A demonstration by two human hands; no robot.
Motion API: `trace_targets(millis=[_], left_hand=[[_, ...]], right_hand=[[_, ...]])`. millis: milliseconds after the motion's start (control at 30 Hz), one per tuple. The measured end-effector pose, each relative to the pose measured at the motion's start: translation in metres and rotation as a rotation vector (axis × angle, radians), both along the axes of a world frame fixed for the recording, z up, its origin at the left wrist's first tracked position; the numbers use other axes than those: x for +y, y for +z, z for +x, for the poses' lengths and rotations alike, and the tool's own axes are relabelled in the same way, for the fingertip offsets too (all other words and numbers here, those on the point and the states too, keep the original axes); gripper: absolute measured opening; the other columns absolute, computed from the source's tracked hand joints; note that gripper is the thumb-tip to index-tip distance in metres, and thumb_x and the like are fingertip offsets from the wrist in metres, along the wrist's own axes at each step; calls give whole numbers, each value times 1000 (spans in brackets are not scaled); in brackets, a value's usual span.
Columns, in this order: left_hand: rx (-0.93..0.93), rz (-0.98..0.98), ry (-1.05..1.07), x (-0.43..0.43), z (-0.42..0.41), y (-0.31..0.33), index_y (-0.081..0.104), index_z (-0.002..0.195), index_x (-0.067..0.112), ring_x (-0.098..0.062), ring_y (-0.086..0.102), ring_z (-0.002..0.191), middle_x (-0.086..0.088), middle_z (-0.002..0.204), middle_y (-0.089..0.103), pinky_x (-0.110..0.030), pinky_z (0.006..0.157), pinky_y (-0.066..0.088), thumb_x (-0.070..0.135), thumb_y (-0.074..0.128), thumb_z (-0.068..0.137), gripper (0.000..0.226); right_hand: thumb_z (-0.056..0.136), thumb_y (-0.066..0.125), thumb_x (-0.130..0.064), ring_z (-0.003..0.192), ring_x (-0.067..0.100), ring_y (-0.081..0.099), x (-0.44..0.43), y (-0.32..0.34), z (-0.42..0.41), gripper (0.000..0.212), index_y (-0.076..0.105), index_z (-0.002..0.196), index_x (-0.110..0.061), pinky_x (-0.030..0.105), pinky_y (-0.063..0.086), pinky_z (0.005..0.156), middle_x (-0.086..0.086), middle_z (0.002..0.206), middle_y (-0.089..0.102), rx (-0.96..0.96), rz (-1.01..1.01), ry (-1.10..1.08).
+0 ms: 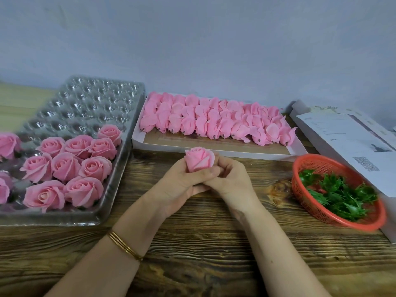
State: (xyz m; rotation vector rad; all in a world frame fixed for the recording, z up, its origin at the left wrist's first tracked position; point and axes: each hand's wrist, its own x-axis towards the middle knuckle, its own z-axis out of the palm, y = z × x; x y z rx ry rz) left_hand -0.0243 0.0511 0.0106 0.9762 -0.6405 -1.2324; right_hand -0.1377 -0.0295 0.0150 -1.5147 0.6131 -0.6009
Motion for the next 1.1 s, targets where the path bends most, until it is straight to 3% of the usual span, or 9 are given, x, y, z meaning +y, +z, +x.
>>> trace_targets(millis=[133,233,300,433,600,733,867,1000,1100], left_hand=[[12,-9,-32,0,1,-1,68,116,7,-25,67,110,-18,113,69,-34,89,56,25,82,66,55],[9,6,-44,-1,3,-2,74,102,8,-25,65,107,-15,105,70,-38,93,56,22,79,72,34],[-8,13,-54,-1,5,-2,73,99,3,-29,59,104,-17,102,67,-45,103,50,20,80,74,31],[-37,-5,-106,0,7,1,68,90,8,-35,47,103,-20,102,53,-51,95,35,24,80,70,28],[-87,39,-68,2,9,1,67,115,-5,-33,58,105,-22,111,63,-51,92,38,29,80,71,57],[-70,94,83,-1,7,1,72,106,4,-31,61,98,-15,97,69,-43,85,46,22,81,74,38],[-70,94,176,-3,6,-2,72,101,7,-24,70,94,-11,92,73,-33,79,58,16,78,77,27],[-49,103,196,-4,6,-4,74,97,7,-24,71,92,-11,92,73,-31,77,58,16,78,74,25],[-19,89,162,-4,6,-4,73,100,5,-23,71,92,-12,93,73,-32,81,59,14,76,77,25]], right_hand=[[69,78,-9,84,24,72,-3,1,-2,30,73,98,-2,32,59,74,20,89,74,-36,88,47],[73,72,0,91,24,71,-4,1,-3,30,75,102,-5,30,57,79,17,95,74,-108,199,168],[75,70,3,84,23,67,-5,3,-3,25,76,97,-4,27,57,75,20,91,69,-123,252,209],[81,70,5,81,21,60,-7,3,-4,20,76,98,-3,22,56,73,18,88,67,-137,392,299],[81,68,-5,77,14,65,-5,3,-2,17,76,95,-5,21,55,72,9,83,72,-131,511,325],[72,72,-1,77,16,66,-2,2,-1,23,75,94,-5,22,56,72,9,81,71,-98,414,259],[69,82,-2,85,19,68,6,0,0,36,72,103,-8,34,56,84,10,86,73,7,82,120],[73,81,3,75,9,68,12,-3,5,25,72,94,-9,21,55,74,2,78,74,11,-75,4],[75,79,4,76,14,69,12,-4,5,22,74,92,-9,27,57,77,8,79,75,5,-72,-16]])
